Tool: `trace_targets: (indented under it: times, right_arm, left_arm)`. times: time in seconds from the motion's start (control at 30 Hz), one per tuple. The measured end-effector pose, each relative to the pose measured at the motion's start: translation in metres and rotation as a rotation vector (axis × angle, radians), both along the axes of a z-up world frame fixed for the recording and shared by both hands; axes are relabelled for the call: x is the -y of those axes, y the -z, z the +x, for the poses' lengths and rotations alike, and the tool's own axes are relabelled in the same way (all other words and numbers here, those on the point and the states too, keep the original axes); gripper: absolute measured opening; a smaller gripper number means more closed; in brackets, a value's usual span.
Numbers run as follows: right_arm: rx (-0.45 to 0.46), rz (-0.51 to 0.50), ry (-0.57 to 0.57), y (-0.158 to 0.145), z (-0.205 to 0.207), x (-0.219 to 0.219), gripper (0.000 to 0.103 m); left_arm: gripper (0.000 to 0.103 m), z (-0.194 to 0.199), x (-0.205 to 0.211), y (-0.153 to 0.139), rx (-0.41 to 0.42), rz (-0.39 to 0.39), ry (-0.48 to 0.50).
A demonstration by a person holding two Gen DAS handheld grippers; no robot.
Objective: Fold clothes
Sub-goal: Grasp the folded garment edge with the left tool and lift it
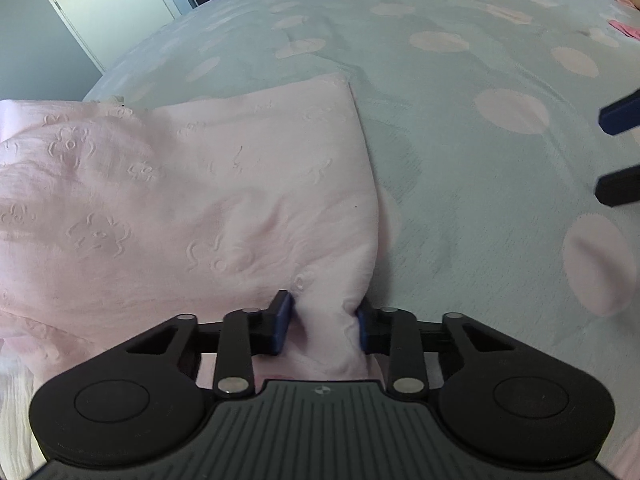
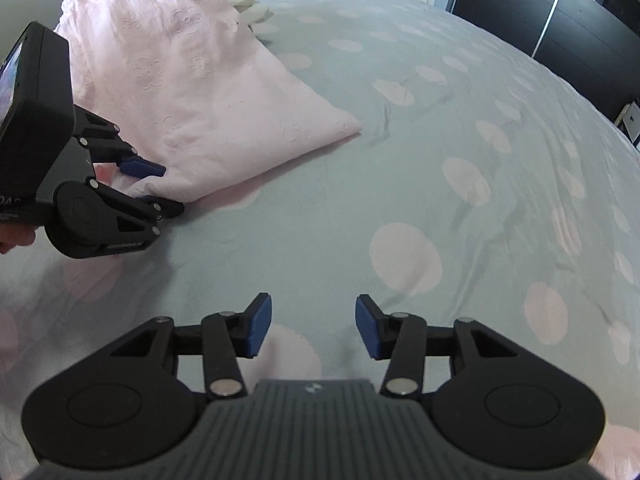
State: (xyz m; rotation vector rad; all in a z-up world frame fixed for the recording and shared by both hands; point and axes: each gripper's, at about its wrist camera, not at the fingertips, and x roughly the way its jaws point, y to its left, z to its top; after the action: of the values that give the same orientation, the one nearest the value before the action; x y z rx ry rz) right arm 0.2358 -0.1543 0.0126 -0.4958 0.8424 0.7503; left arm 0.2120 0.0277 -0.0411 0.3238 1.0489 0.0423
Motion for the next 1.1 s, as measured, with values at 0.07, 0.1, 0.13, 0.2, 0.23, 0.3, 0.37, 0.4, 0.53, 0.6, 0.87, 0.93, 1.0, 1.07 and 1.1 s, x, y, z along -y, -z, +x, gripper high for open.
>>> trace_targets:
  times: [0.07,0.1,0.13,0.2,0.23,0.3,0.37,0.4,0.53,0.6,0.87,0.93,1.0,1.07,1.1]
  right_arm:
    - [0.032,0.019,-0.021,-0.001,-0.001,-0.004,0.053]
    - [0.053,0.025,-0.035,-0.001,-0.002,-0.007,0.054]
    - [0.082,0.026,-0.055,-0.001,-0.004,-0.01,0.057]
    - [0.166,0.013,-0.111,0.002,-0.007,-0.021,0.061]
    - [0.209,0.0,-0.14,0.004,-0.009,-0.028,0.066]
    - [0.297,-0.025,-0.201,0.008,-0.015,-0.04,0.07]
    - [0.381,-0.041,-0.27,0.013,-0.023,-0.05,0.072]
    - [0.425,-0.046,-0.311,0.015,-0.027,-0.055,0.073]
    - [0.611,-0.127,-0.518,0.036,-0.056,-0.074,0.078]
    - [0.712,-0.208,-0.626,0.051,-0.072,-0.083,0.079]
    - [0.809,-0.26,-0.793,0.076,-0.1,-0.095,0.075]
    - [0.829,-0.262,-0.806,0.075,-0.107,-0.098,0.064]
    - [0.808,-0.253,-0.788,0.069,-0.111,-0.103,0.036]
    - [0.766,-0.222,-0.74,0.054,-0.114,-0.107,0.012]
    - [0.746,-0.197,-0.713,0.044,-0.115,-0.107,0.007]
  left_arm:
    - [0.014,0.0,-0.007,-0.004,-0.013,-0.024,0.0]
    - [0.011,-0.001,-0.011,-0.007,-0.018,-0.04,0.0]
    - [0.01,-0.002,-0.016,-0.01,-0.023,-0.065,-0.003]
    - [0.009,-0.005,-0.026,-0.018,-0.031,-0.119,-0.008]
    - [0.008,-0.008,-0.032,-0.023,-0.036,-0.153,-0.012]
    - [0.008,-0.013,-0.045,-0.033,-0.047,-0.219,-0.019]
    - [0.008,-0.023,-0.056,-0.042,-0.061,-0.268,-0.007]
    - [0.008,-0.028,-0.061,-0.046,-0.067,-0.292,0.0]
    - [0.008,-0.052,-0.075,-0.055,-0.096,-0.367,0.047]
    - [0.008,-0.064,-0.078,-0.057,-0.117,-0.388,0.076]
    - [0.008,-0.106,-0.095,-0.076,-0.158,-0.489,0.14]
    - [0.008,-0.116,-0.096,-0.081,-0.165,-0.518,0.161]
    - [0.008,-0.125,-0.096,-0.087,-0.167,-0.541,0.184]
    - [0.008,-0.134,-0.095,-0.096,-0.157,-0.544,0.203]
    - [0.008,-0.138,-0.096,-0.101,-0.149,-0.544,0.209]
